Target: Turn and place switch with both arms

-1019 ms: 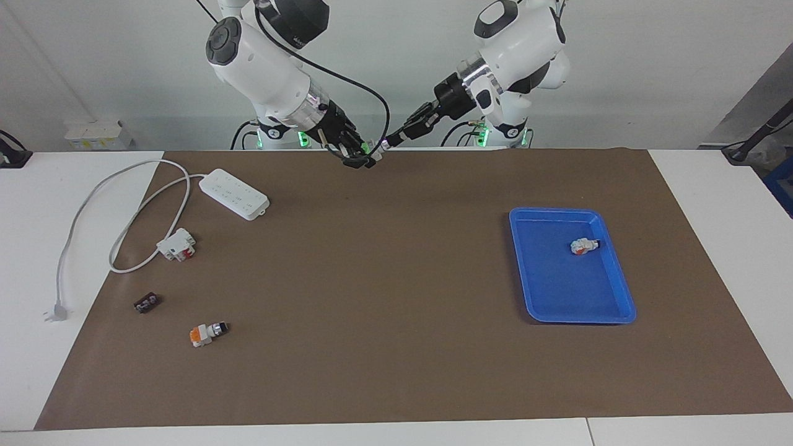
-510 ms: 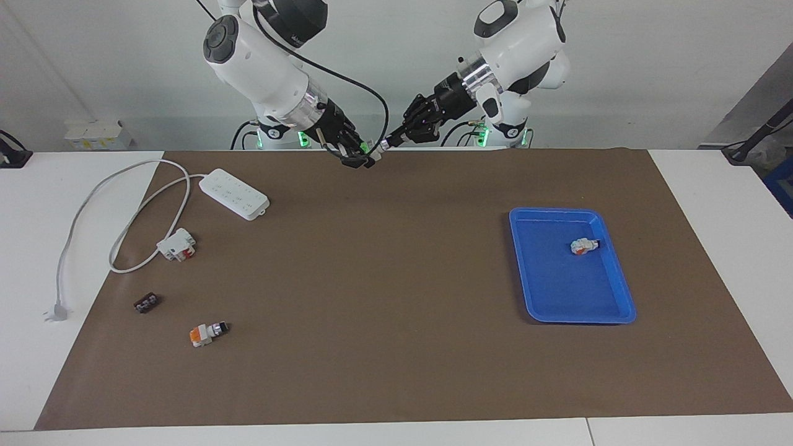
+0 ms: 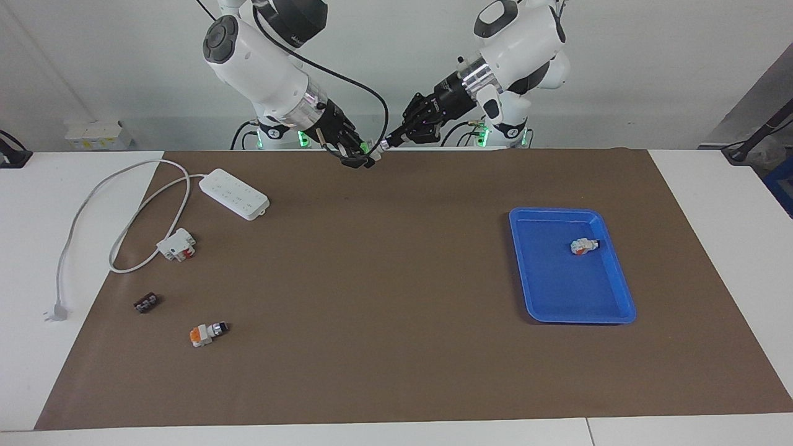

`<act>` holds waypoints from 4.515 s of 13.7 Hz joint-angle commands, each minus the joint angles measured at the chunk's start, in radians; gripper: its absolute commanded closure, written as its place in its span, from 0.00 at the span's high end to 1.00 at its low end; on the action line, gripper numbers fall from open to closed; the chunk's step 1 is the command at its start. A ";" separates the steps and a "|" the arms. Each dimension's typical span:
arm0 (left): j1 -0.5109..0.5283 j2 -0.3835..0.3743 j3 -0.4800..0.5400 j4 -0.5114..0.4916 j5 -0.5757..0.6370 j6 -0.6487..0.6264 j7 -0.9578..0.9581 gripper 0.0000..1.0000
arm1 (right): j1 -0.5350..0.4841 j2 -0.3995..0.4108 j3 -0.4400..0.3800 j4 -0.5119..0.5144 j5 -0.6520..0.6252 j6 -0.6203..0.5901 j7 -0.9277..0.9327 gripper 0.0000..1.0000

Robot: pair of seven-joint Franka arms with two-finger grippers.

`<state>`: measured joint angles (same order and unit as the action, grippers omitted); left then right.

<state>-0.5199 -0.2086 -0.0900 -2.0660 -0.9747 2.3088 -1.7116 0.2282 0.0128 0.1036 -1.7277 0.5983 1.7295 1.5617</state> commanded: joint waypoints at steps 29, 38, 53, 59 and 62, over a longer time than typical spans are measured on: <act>0.461 -0.031 0.018 -0.175 0.889 -0.244 1.375 0.00 | -0.205 -0.013 -0.010 0.108 -0.607 -0.030 -1.250 0.99; 0.512 0.123 0.018 -0.215 0.890 -0.057 1.547 0.57 | -0.242 0.001 -0.009 0.159 -0.635 -0.116 -1.407 1.00; 0.498 0.206 -0.008 0.503 1.013 -0.888 1.616 0.84 | -0.247 -0.024 -0.009 0.109 -0.598 -0.103 -1.384 0.99; 0.500 0.164 -0.005 0.498 0.946 -0.843 1.728 0.99 | -0.251 -0.025 -0.009 0.109 -0.600 -0.100 -1.394 1.00; 0.498 0.167 -0.007 0.494 0.938 -0.800 1.732 0.99 | -0.254 -0.027 -0.010 0.108 -0.600 -0.103 -1.384 1.00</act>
<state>-0.0197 -0.0406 -0.1012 -1.5684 -0.0214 1.4781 0.0016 -0.0063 0.0058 0.0849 -1.6013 -0.0231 1.6171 0.1863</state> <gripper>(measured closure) 0.009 0.000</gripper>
